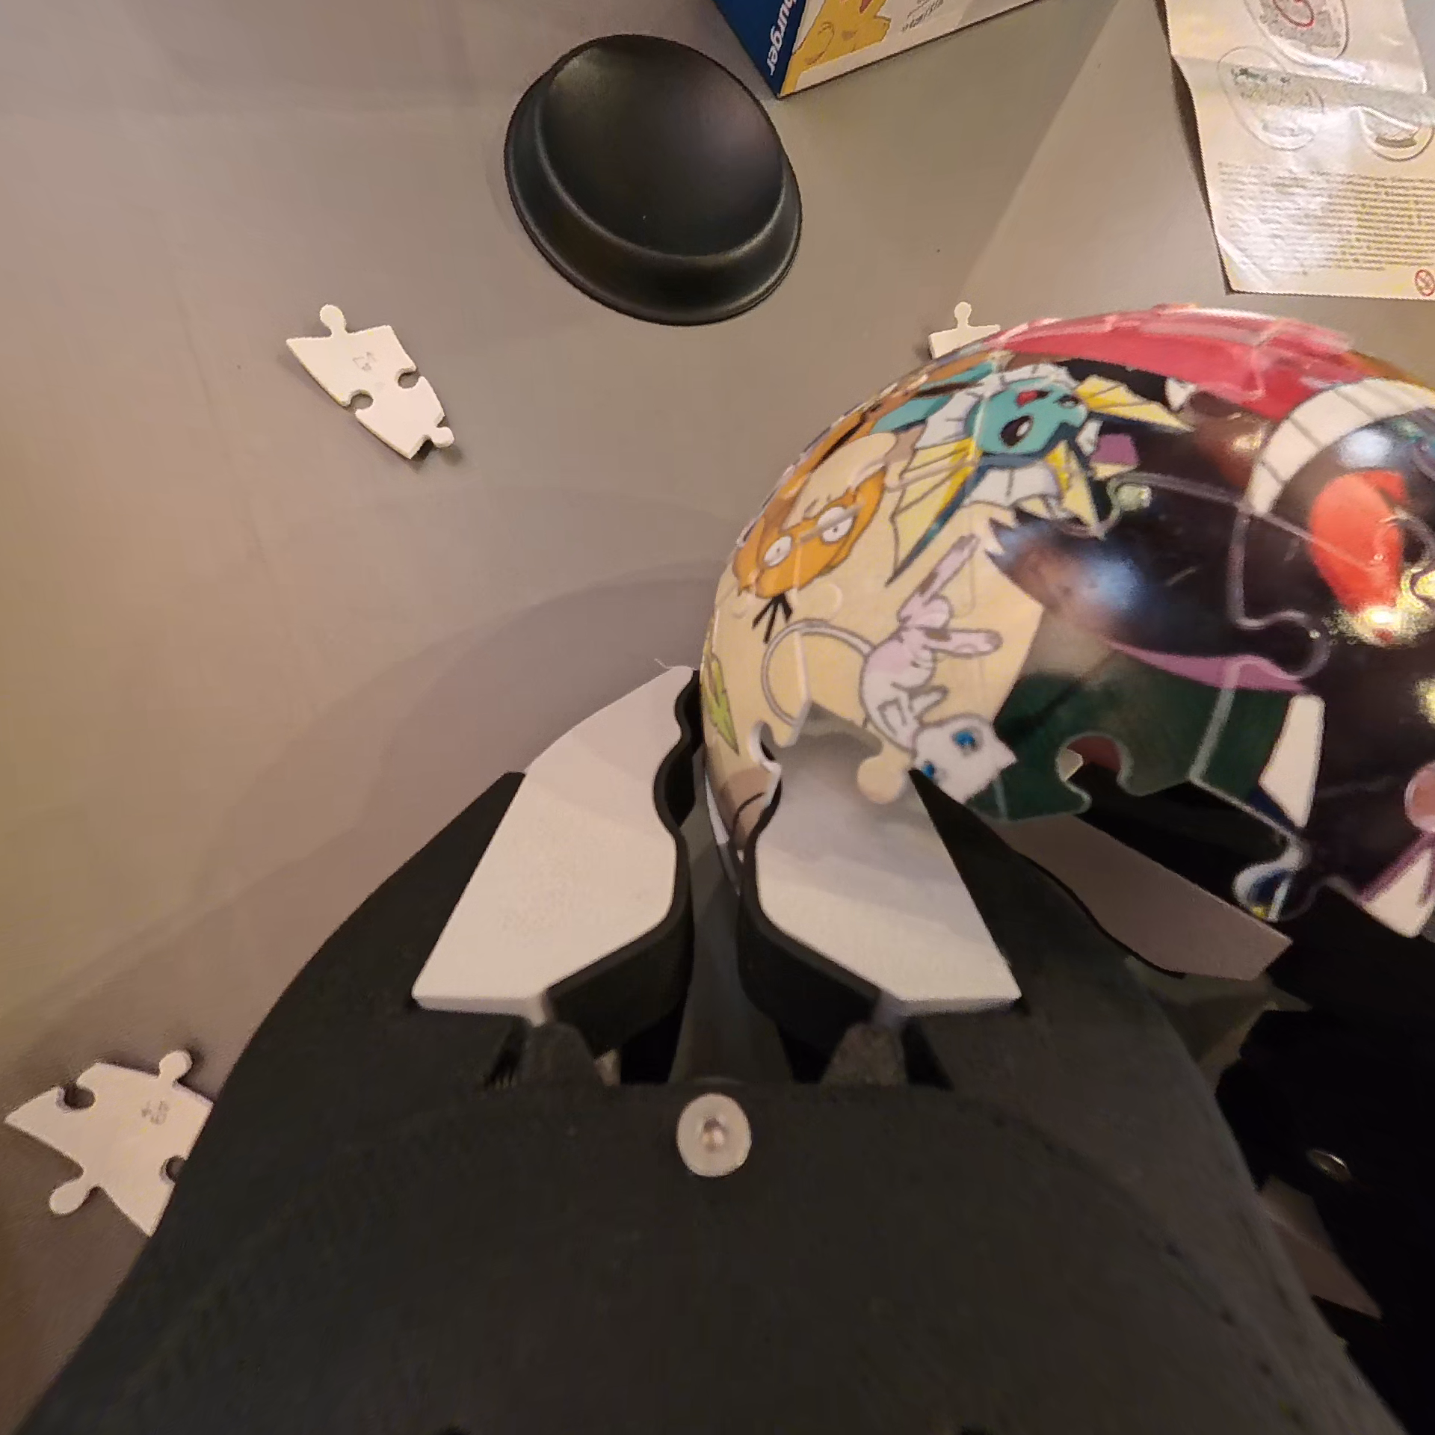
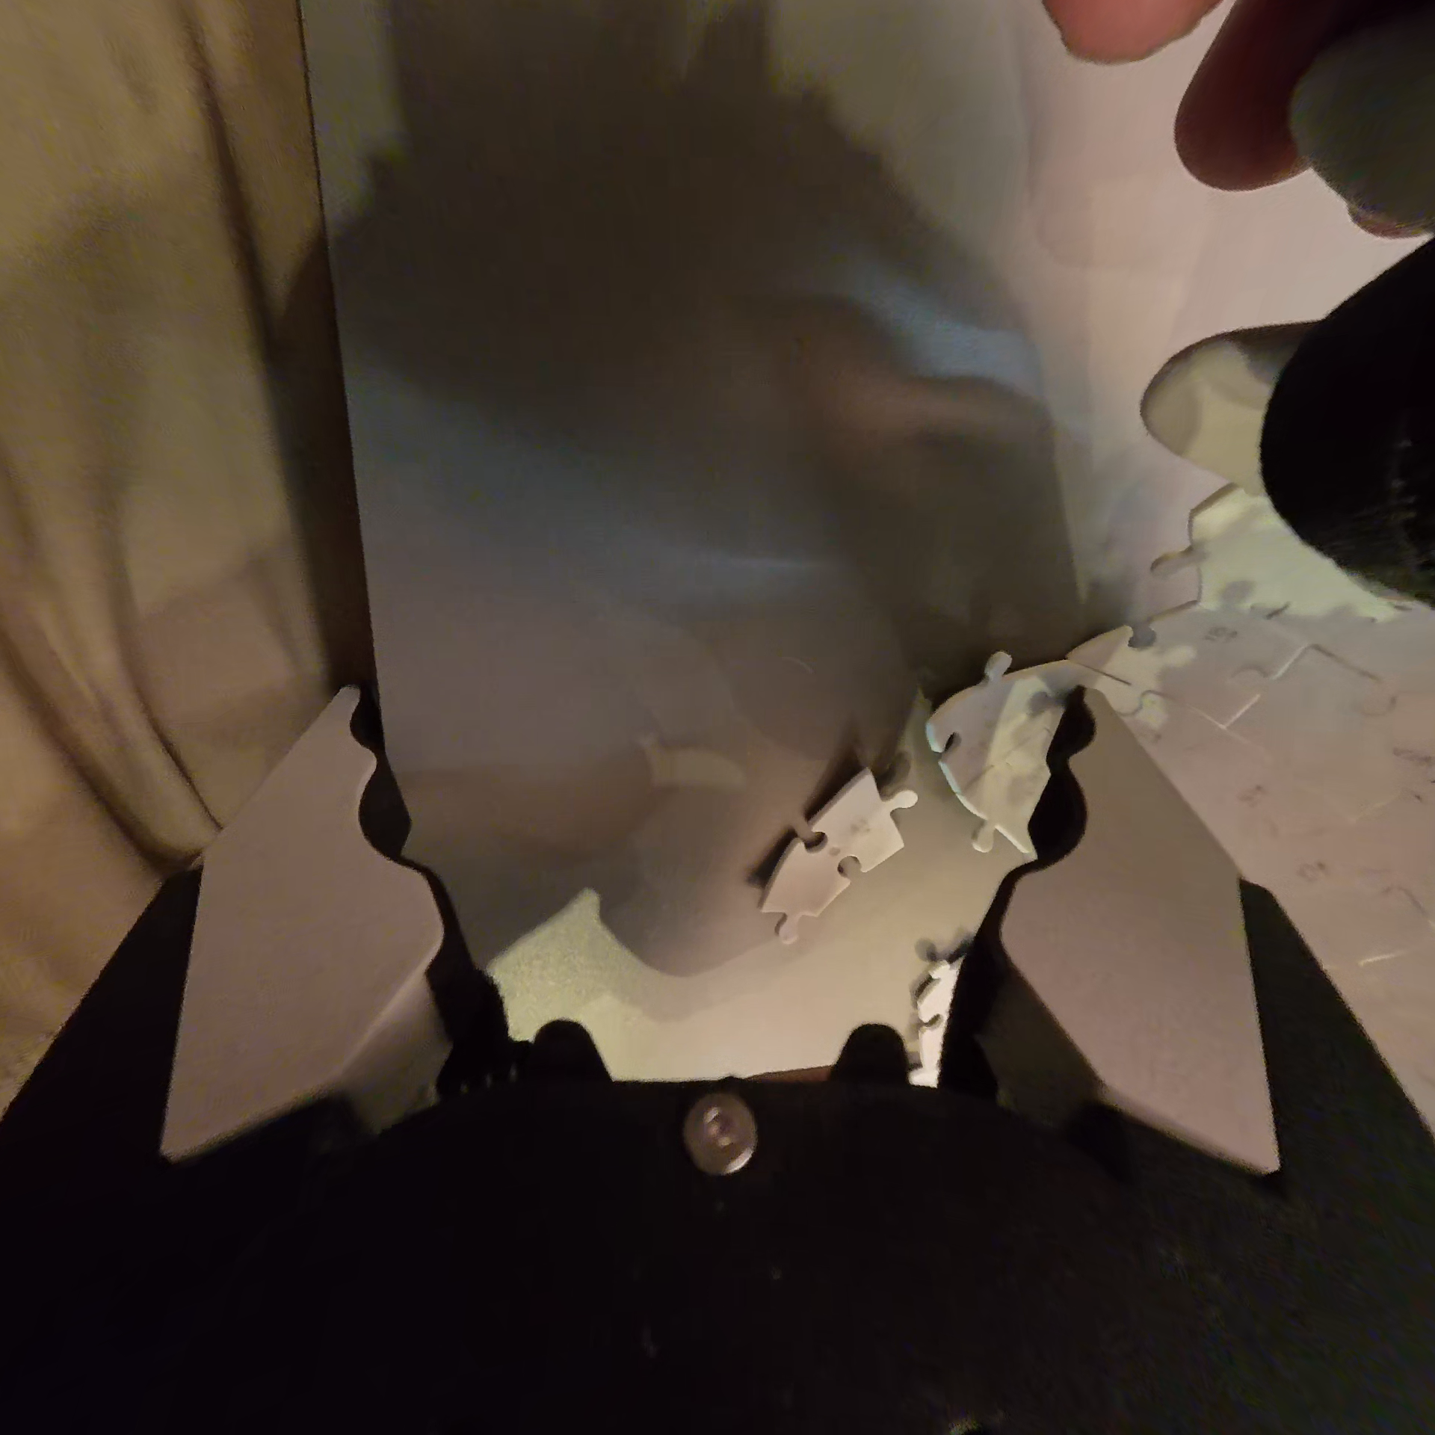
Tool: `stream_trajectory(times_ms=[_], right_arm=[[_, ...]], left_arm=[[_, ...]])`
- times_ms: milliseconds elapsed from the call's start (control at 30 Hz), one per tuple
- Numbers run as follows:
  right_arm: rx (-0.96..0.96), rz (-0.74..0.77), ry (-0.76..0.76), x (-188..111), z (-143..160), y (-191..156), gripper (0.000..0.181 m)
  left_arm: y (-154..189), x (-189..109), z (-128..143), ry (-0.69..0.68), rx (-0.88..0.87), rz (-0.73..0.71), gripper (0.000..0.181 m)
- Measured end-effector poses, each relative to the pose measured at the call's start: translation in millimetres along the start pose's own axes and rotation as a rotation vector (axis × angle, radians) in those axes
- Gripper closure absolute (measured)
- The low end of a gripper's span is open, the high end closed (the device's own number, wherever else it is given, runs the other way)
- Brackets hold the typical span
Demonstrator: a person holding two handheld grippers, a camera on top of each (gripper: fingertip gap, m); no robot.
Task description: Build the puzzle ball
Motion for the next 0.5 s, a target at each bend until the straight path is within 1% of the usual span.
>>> stream_trajectory(times_ms=[500], right_arm=[[0.005, -0.009, 0.013, -1.1, 0.2, 0.7, 0.022]], left_arm=[[-1.7, -0.8, -0.1, 0.004, 0.018, 0.053, 0.168]])
Point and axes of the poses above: each gripper's, where its closed fingertips meet, x out along the fingers, z out of its underside, y = z × x across the jaws, the point moved 8 cm from there along -x, back along the fingers, and after that the axes turned 12 degrees about -y, right-handed, at the moved point
